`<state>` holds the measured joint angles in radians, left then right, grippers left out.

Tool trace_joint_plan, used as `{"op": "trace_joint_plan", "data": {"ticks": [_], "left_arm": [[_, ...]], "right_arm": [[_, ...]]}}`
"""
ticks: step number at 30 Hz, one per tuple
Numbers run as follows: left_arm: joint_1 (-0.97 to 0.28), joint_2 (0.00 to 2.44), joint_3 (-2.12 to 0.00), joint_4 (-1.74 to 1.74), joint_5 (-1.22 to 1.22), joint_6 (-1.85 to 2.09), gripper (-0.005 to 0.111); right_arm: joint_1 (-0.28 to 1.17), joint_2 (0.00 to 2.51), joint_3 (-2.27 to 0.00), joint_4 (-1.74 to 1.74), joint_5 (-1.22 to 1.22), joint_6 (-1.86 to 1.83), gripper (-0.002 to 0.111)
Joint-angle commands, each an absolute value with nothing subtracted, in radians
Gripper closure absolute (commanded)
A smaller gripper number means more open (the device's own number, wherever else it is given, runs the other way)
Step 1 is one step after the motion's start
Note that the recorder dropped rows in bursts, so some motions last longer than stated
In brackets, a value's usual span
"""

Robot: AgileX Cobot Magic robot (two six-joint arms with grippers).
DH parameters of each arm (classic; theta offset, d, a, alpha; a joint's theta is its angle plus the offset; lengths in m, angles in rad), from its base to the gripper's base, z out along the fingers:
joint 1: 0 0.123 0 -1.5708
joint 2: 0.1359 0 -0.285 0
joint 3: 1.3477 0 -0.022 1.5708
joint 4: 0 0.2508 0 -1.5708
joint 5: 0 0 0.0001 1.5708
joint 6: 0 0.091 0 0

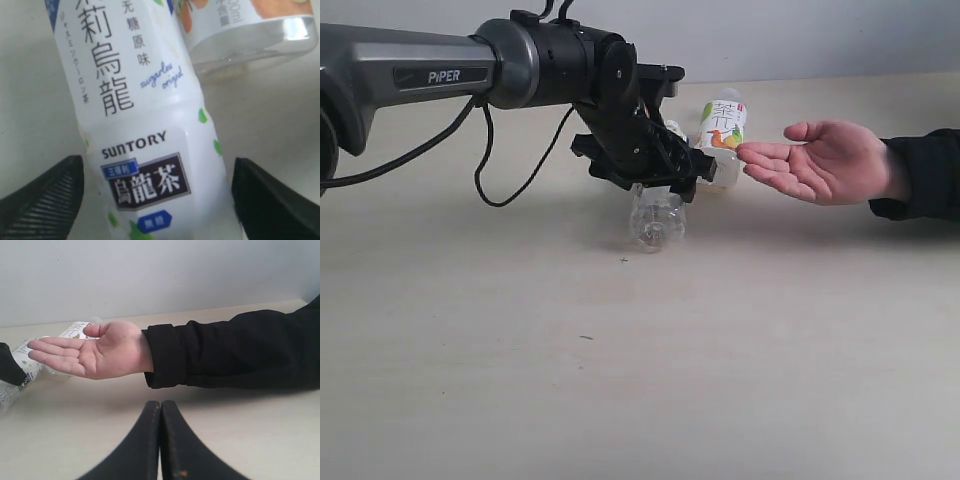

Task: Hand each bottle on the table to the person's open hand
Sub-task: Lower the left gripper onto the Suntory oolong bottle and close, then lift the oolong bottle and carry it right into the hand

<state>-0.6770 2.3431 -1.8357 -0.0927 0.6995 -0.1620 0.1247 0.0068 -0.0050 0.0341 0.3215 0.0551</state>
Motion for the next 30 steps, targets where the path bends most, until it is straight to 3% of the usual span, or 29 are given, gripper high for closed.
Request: {"op": "trace_joint_plan", "data": {"ticks": [1,13,16,21,23,30], "left_arm": [[-0.674,2.348,-1.844,-0.093,0.679,-0.173,0.030],[-0.674,2.378,-1.844,-0.083,0.706,-0.164,0.034],[-0.672,2.371,-1.844,-0.074,0.710,-0.164,0.051],[-0.640,2.348,-1.844,-0.069,0.743,-0.231,0.094],[-0.621,2.342,-1.844,-0.069,0.763,-0.266,0.106],[-0.588,2.318,-1.844,-0.054,0.835,-0.267,0.107]], "right_arm": [[0.122,0.000,0.000,0.036,0.313,0.054,0.108],[0.122,0.000,0.000,0.036,0.313,0.054,0.108],[0.122,0.000,0.000,0.036,0.313,0.054,0.108],[0.122,0.000,0.000,0.036,0.313,0.054,0.108],[0.122,0.000,0.000,0.036,0.313,0.054,0.108],[0.122,0.000,0.000,0.036,0.313,0.054,0.108]]}}
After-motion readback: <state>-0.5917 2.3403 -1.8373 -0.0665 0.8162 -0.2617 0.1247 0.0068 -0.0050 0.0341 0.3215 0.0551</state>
